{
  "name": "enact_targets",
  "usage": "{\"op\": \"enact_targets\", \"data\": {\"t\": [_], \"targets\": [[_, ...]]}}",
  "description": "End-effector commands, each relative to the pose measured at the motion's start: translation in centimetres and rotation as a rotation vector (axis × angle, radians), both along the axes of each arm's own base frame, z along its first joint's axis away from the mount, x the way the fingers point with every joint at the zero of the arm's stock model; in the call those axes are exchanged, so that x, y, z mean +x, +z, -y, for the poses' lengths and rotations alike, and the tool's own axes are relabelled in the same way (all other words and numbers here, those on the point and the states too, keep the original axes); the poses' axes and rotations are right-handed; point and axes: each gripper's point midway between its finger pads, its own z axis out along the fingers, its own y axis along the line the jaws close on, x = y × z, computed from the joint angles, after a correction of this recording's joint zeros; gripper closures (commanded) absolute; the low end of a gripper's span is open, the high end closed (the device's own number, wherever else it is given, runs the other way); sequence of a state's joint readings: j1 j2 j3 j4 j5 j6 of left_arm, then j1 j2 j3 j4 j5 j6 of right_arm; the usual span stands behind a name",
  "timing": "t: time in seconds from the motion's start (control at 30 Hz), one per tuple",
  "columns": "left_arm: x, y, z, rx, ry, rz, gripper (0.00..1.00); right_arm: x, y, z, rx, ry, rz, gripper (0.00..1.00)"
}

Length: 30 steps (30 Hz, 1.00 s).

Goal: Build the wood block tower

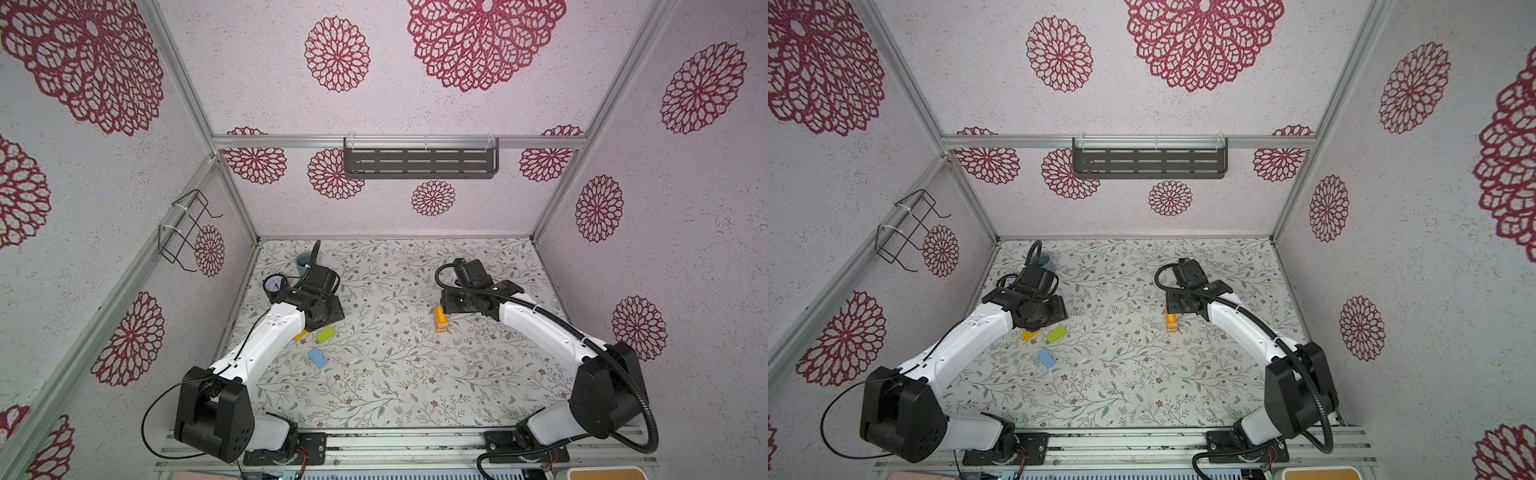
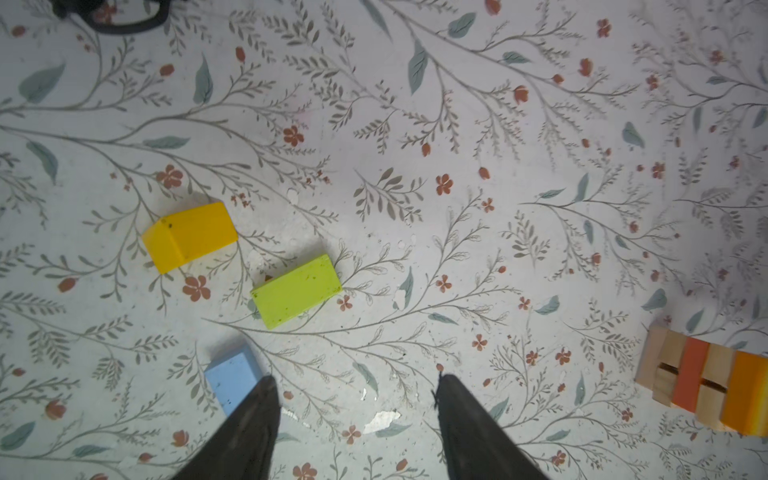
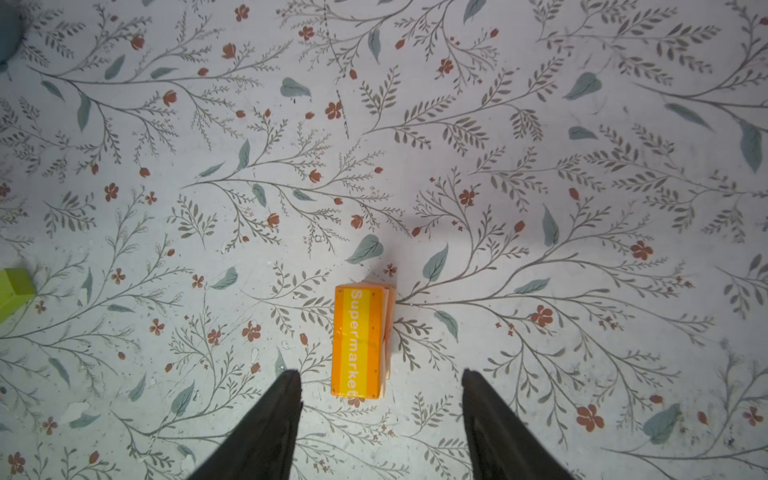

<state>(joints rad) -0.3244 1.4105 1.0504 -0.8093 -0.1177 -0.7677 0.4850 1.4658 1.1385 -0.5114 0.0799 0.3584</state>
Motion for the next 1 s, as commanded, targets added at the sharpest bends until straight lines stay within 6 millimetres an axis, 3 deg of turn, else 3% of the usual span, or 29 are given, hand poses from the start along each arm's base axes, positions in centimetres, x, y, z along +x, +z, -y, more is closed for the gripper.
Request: {"op": "enact_targets", "data": {"t": [0.0,0.13,0.33,0.47,0.67,0.97], "targets": [[-0.4,-2.3,-0.5,-0.002,0.056,-0.060,0.38,0.3,1.4,-0.1,0.049,0.019,0.051,0.35],[-0.5,-3.9,-1.0,0.021,0.095,-0.090,0.36,-0.1,1.4,-0.4,0.085,0.032,0.057,0.35],[0.0,-5.6,-2.0,0.107,0.097,-0.124,0.18,-0.4,1.4,-1.0,0.130,0.050,0.058,0.34],[0.5,-7.2,-2.0,0.137,0.079,-0.166,0.13,-0.5,1.5,-1.1,0.141,0.054,0.063,0.34],[0.5,-9.0,-2.4,0.172,0.077,-0.199,0.10,-0.7,1.9,-1.0,0.144,0.055,0.072,0.34],[0.5,-10.1,-3.3,0.218,0.086,-0.222,0.11,-0.6,1.5,-1.2,0.143,0.060,0.057,0.34]]}}
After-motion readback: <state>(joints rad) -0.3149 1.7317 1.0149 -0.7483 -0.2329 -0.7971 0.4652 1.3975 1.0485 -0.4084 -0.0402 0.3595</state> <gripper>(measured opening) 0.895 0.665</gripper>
